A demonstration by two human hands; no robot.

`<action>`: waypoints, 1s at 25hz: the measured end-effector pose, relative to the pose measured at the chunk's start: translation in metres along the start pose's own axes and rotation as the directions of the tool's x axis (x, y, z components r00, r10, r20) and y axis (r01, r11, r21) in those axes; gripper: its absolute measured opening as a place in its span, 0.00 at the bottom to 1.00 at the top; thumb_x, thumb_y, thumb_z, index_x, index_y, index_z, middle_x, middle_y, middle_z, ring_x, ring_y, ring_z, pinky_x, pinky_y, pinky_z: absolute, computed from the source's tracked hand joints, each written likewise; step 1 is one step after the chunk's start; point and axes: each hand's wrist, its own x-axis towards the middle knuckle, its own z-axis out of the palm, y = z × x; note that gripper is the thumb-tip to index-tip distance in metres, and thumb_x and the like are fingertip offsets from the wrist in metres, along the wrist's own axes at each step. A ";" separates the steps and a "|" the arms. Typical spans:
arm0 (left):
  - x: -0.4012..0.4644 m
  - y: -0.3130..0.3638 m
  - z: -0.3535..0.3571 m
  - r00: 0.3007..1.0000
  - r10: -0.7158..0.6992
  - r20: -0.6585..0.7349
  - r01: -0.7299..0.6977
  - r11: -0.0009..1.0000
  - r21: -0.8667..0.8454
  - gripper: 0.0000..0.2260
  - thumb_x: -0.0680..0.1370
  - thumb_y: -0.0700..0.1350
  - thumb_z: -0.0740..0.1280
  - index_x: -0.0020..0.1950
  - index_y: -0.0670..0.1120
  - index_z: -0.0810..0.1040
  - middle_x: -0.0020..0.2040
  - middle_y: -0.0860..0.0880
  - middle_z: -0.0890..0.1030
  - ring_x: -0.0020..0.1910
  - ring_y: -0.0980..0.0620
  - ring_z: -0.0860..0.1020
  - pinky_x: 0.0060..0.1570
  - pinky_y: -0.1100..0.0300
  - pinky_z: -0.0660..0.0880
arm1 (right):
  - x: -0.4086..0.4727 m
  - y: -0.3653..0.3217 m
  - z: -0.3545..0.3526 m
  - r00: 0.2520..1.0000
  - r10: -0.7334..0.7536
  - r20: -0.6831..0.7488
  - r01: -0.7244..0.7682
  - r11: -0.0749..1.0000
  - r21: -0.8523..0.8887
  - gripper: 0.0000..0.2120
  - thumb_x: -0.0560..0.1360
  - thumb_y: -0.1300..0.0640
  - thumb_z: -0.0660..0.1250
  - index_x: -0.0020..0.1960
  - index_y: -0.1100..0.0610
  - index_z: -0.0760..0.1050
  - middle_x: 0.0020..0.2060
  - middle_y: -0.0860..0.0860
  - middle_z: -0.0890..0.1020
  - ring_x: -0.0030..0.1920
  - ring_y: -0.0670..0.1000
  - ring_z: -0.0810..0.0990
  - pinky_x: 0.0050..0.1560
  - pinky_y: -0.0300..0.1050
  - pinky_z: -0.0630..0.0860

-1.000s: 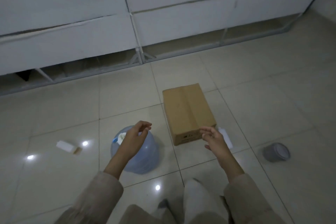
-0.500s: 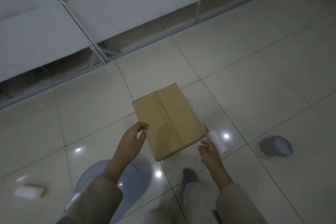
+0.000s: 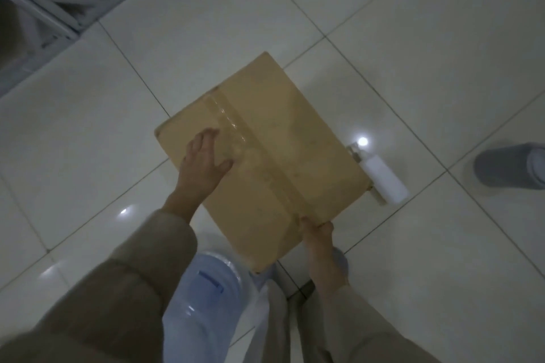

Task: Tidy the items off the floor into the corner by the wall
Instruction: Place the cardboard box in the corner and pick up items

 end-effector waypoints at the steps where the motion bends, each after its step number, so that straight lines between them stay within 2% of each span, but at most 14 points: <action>1: 0.018 -0.007 0.004 0.999 -0.043 -0.023 0.043 0.999 -0.025 0.32 0.71 0.50 0.70 0.71 0.42 0.61 0.70 0.41 0.64 0.69 0.39 0.62 0.67 0.44 0.62 | 0.008 0.003 0.004 0.999 -0.016 -0.034 0.018 0.999 0.047 0.30 0.77 0.56 0.63 0.71 0.67 0.52 0.66 0.61 0.69 0.64 0.60 0.71 0.54 0.45 0.68; 2: 0.038 -0.013 0.007 0.995 -0.088 -0.045 0.087 0.996 -0.028 0.36 0.70 0.53 0.71 0.72 0.42 0.58 0.71 0.41 0.62 0.70 0.39 0.61 0.69 0.44 0.61 | 0.015 0.004 0.007 0.997 -0.045 -0.062 0.049 0.996 0.078 0.29 0.76 0.57 0.63 0.70 0.67 0.53 0.65 0.61 0.70 0.62 0.59 0.72 0.53 0.40 0.69; 4: 0.071 -0.023 0.006 0.991 -0.120 -0.060 0.124 0.991 0.057 0.43 0.69 0.57 0.71 0.74 0.42 0.52 0.75 0.41 0.56 0.74 0.41 0.55 0.72 0.43 0.56 | 0.020 0.006 0.006 0.988 -0.122 -0.095 0.130 0.988 0.087 0.27 0.76 0.57 0.64 0.68 0.67 0.56 0.63 0.56 0.71 0.59 0.56 0.73 0.41 0.26 0.69; 5: 0.084 -0.027 0.004 0.992 -0.119 -0.047 0.123 0.987 0.100 0.45 0.69 0.57 0.71 0.75 0.42 0.49 0.77 0.43 0.52 0.76 0.43 0.51 0.73 0.43 0.52 | 0.022 0.007 0.005 0.982 -0.156 -0.104 0.164 0.983 0.081 0.27 0.76 0.57 0.64 0.68 0.67 0.57 0.63 0.57 0.71 0.59 0.55 0.73 0.35 0.24 0.68; 6: 0.095 -0.030 0.000 0.992 -0.126 -0.028 0.129 0.983 0.127 0.47 0.68 0.57 0.71 0.75 0.43 0.47 0.77 0.44 0.50 0.76 0.44 0.48 0.73 0.42 0.49 | 0.022 0.004 0.003 0.976 -0.186 -0.115 0.194 0.978 0.071 0.26 0.75 0.57 0.64 0.68 0.67 0.59 0.63 0.58 0.72 0.59 0.55 0.73 0.34 0.23 0.68; 7: 0.104 -0.031 -0.003 0.989 -0.145 -0.007 0.144 0.979 0.141 0.48 0.68 0.58 0.71 0.75 0.43 0.46 0.77 0.44 0.50 0.76 0.44 0.48 0.72 0.41 0.47 | 0.024 -0.001 0.001 0.971 -0.204 -0.127 0.214 0.974 0.073 0.26 0.75 0.56 0.64 0.68 0.65 0.59 0.63 0.58 0.73 0.59 0.55 0.73 0.39 0.25 0.69; 8: 0.110 -0.032 -0.006 0.987 -0.163 -0.001 0.162 0.975 0.154 0.49 0.67 0.59 0.72 0.75 0.44 0.46 0.77 0.43 0.52 0.76 0.43 0.50 0.72 0.40 0.48 | 0.027 -0.009 -0.001 0.963 -0.228 -0.142 0.241 0.967 0.081 0.27 0.75 0.55 0.64 0.69 0.63 0.60 0.63 0.58 0.73 0.59 0.55 0.73 0.45 0.32 0.70; 10: 0.117 -0.032 -0.008 0.981 -0.188 -0.040 0.191 0.970 0.148 0.49 0.65 0.60 0.73 0.74 0.43 0.49 0.74 0.39 0.58 0.73 0.38 0.56 0.72 0.41 0.53 | 0.034 -0.030 -0.005 0.944 -0.284 -0.166 0.300 0.951 0.077 0.27 0.75 0.53 0.64 0.70 0.59 0.59 0.63 0.56 0.74 0.61 0.55 0.73 0.51 0.43 0.69; 13: 0.117 -0.034 -0.012 0.946 -0.309 -0.099 0.311 0.950 0.007 0.46 0.64 0.59 0.74 0.71 0.40 0.56 0.69 0.38 0.62 0.69 0.37 0.60 0.68 0.42 0.59 | 0.046 -0.070 -0.006 0.920 -0.377 -0.110 0.384 0.922 0.053 0.28 0.75 0.52 0.65 0.71 0.54 0.59 0.59 0.47 0.73 0.60 0.51 0.72 0.57 0.44 0.69; 16: 0.101 -0.044 -0.021 0.873 -0.470 -0.133 0.458 0.882 -0.111 0.45 0.64 0.60 0.73 0.70 0.39 0.57 0.69 0.39 0.62 0.70 0.38 0.60 0.67 0.42 0.59 | 0.049 -0.106 -0.003 0.910 -0.415 -0.008 0.415 0.910 0.025 0.29 0.75 0.56 0.66 0.72 0.51 0.58 0.58 0.44 0.71 0.59 0.47 0.71 0.62 0.45 0.69; 21: 0.034 -0.054 -0.041 0.759 -0.574 -0.308 0.495 0.815 -0.299 0.42 0.64 0.57 0.75 0.68 0.38 0.60 0.67 0.39 0.64 0.69 0.40 0.61 0.66 0.42 0.58 | 0.029 -0.143 0.006 0.871 -0.476 0.117 0.484 0.874 -0.043 0.30 0.73 0.59 0.68 0.71 0.51 0.59 0.61 0.48 0.73 0.59 0.49 0.72 0.61 0.45 0.70; 25: -0.032 -0.051 -0.082 0.606 -0.688 -0.399 0.525 0.723 -0.449 0.39 0.65 0.56 0.74 0.67 0.38 0.61 0.66 0.39 0.64 0.68 0.40 0.61 0.67 0.41 0.57 | -0.017 -0.168 0.018 0.793 -0.558 0.245 0.596 0.793 -0.123 0.29 0.71 0.59 0.69 0.69 0.52 0.62 0.59 0.48 0.74 0.56 0.49 0.73 0.56 0.44 0.69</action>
